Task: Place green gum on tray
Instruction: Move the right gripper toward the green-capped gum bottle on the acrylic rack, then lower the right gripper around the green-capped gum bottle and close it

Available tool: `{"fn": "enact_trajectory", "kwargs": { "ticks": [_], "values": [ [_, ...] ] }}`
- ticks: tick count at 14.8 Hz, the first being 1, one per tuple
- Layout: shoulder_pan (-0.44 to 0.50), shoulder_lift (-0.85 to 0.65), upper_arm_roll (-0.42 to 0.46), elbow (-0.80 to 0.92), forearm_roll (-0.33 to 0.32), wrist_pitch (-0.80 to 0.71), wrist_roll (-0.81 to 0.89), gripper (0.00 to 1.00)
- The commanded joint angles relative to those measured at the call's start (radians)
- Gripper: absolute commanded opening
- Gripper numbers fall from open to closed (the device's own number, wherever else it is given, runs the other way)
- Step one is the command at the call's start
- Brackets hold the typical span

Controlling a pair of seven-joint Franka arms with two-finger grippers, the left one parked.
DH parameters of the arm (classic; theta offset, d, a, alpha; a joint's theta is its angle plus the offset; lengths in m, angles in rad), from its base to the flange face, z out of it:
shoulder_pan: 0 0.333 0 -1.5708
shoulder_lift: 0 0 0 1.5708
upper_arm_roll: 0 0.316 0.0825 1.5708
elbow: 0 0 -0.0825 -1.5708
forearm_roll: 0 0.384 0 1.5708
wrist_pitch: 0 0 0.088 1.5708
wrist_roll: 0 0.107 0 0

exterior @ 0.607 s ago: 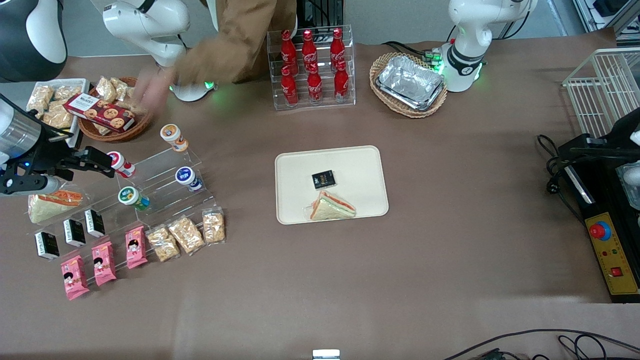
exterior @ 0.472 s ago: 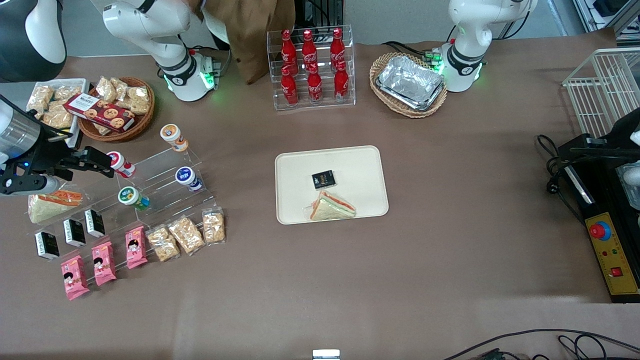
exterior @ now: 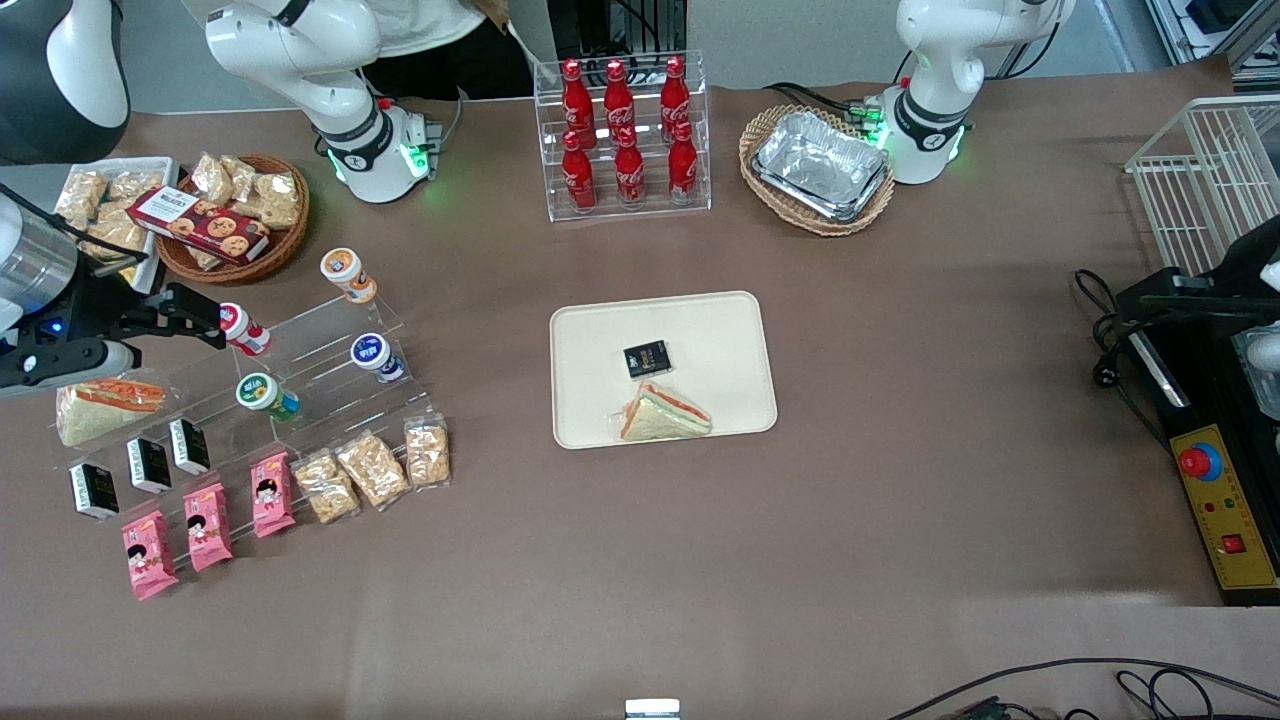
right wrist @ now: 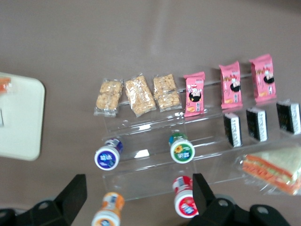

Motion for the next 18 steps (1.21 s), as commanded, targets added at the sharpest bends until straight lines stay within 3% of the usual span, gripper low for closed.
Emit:
{"fn": "enact_trajectory", "kwargs": {
  "ticks": [1,8,12,18],
  "values": [
    [-0.005,-0.009,-0.05,0.0,-0.002,-0.008,-0.184,1.0],
    [-0.003,-0.055,-0.107,-0.097,-0.004,0.016,-0.246,1.0],
    [-0.006,-0.158,-0.109,-0.359,-0.028,0.252,-0.299,1.0],
    [-0.008,-0.163,-0.117,-0.554,-0.031,0.454,-0.316,1.0]
  ]
}}
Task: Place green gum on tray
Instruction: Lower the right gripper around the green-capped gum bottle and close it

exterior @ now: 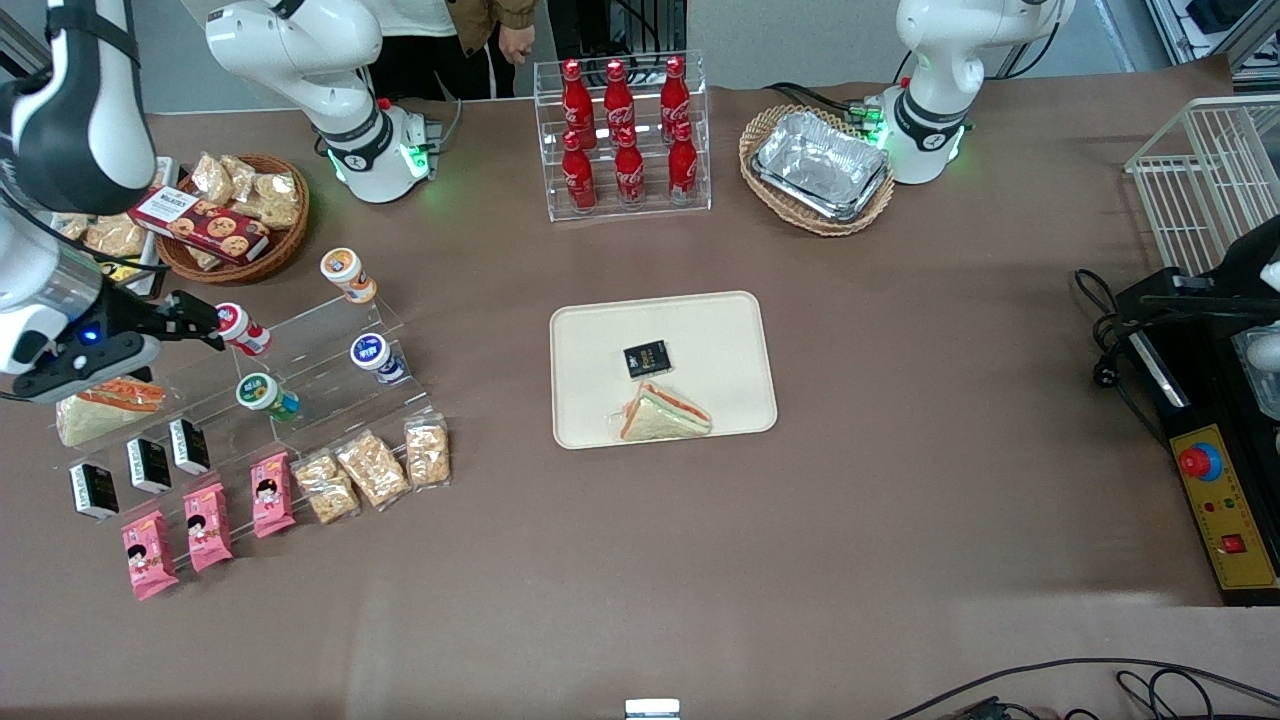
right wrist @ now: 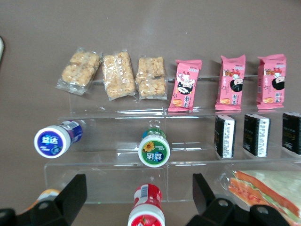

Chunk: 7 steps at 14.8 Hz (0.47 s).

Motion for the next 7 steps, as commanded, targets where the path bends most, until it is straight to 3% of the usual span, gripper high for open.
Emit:
{"fn": "enact_trajectory", "kwargs": {
  "ticks": [1,3,7],
  "values": [
    [-0.001,-0.04,-0.011,-0.19,-0.014,0.199,-0.018,1.0],
    [-0.001,-0.032,-0.023,-0.283,-0.016,0.337,-0.018,1.0],
    [-0.001,0.029,-0.038,-0.302,-0.016,0.417,-0.019,1.0]
  ]
}}
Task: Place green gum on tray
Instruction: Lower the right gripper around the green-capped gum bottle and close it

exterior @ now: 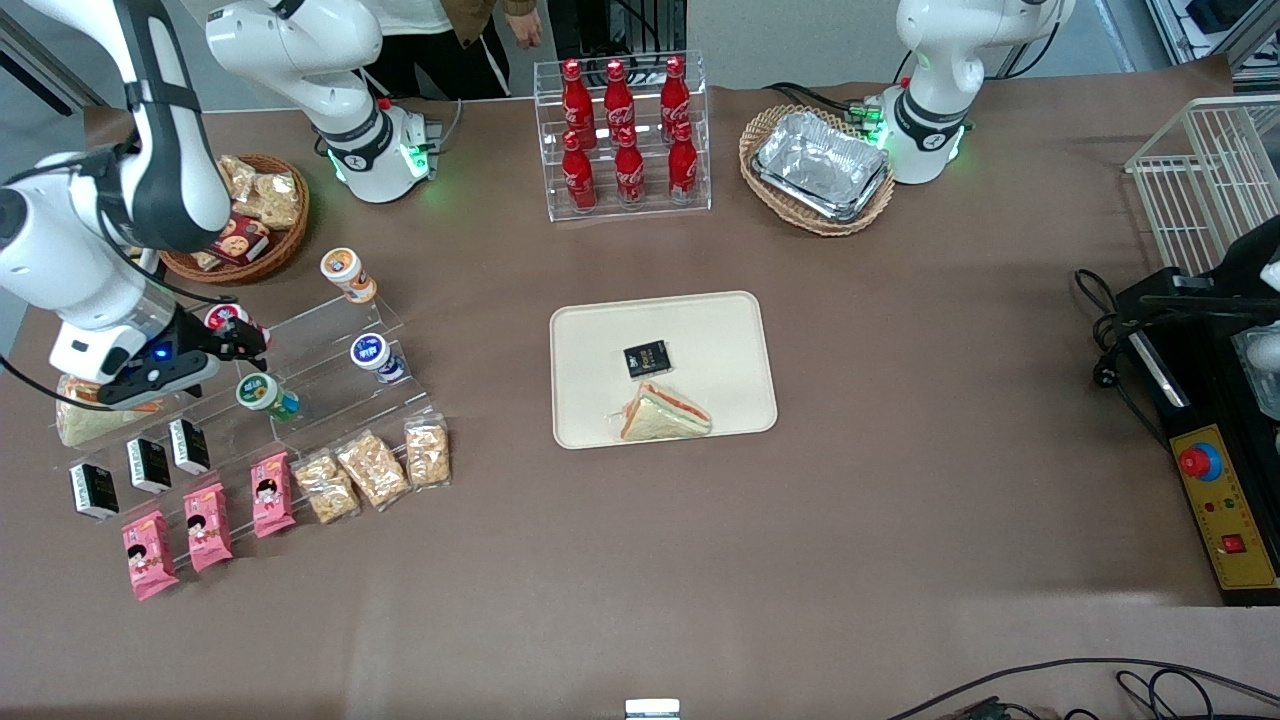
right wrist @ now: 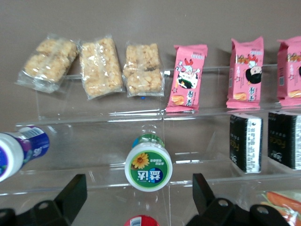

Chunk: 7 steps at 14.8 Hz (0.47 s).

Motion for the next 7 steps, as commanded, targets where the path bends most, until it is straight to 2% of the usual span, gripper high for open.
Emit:
{"fn": "enact_trajectory", "kwargs": {
  "ticks": [1,7],
  "values": [
    [-0.001,0.039,-0.013,-0.019,-0.013,0.081,-0.015,1.0],
    [-0.001,0.096,-0.019,-0.061,-0.013,0.194,-0.017,1.0]
  ]
}}
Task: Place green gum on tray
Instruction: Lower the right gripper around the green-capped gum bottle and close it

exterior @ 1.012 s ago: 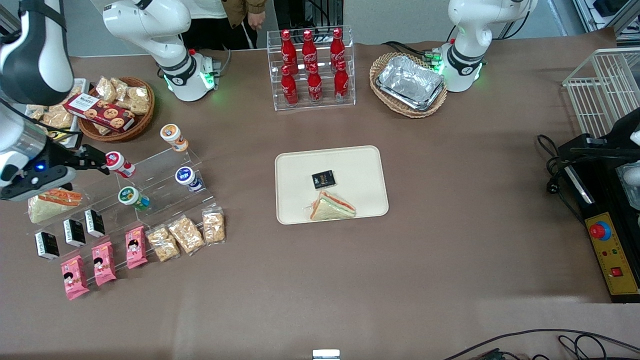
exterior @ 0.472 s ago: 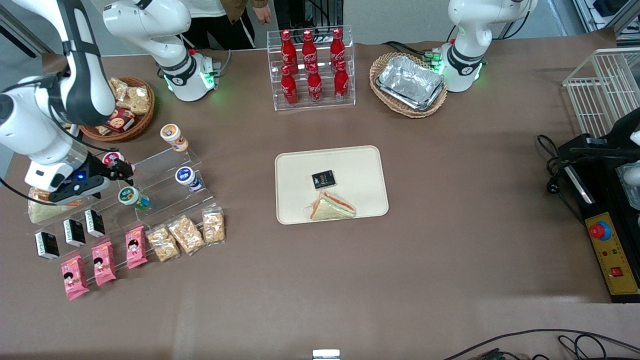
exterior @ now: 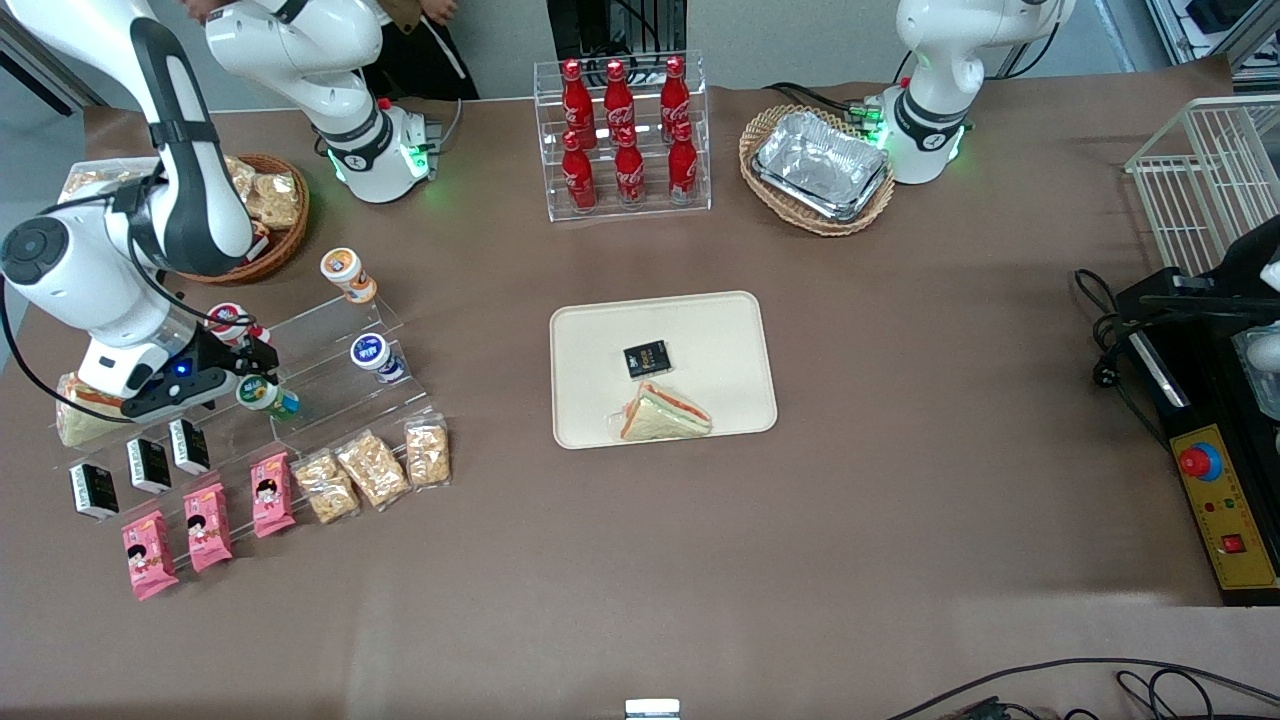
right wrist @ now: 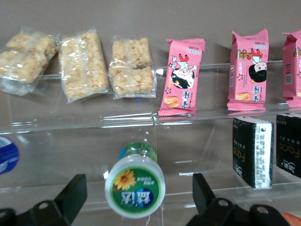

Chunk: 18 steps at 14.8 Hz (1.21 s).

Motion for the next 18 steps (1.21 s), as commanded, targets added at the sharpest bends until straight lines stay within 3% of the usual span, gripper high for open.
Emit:
{"fn": "enact_trajectory", "kwargs": {
  "ticks": [1,13,14,16,17,18],
  "values": [
    [-0.001,0.02,-0.006,-0.026,-0.013,0.067,-0.015,1.0],
    [-0.001,0.001,-0.006,-0.118,-0.013,0.142,-0.015,0.99],
    [-0.001,0.003,-0.006,-0.118,-0.013,0.142,-0.013,0.92],
    [-0.001,0.003,-0.006,-0.117,-0.013,0.138,-0.013,0.51],
    [-0.001,0.004,-0.006,-0.117,-0.013,0.136,-0.013,0.4],
    [-0.001,0.006,-0.006,-0.115,-0.013,0.135,-0.007,0.38]
  ]
}}
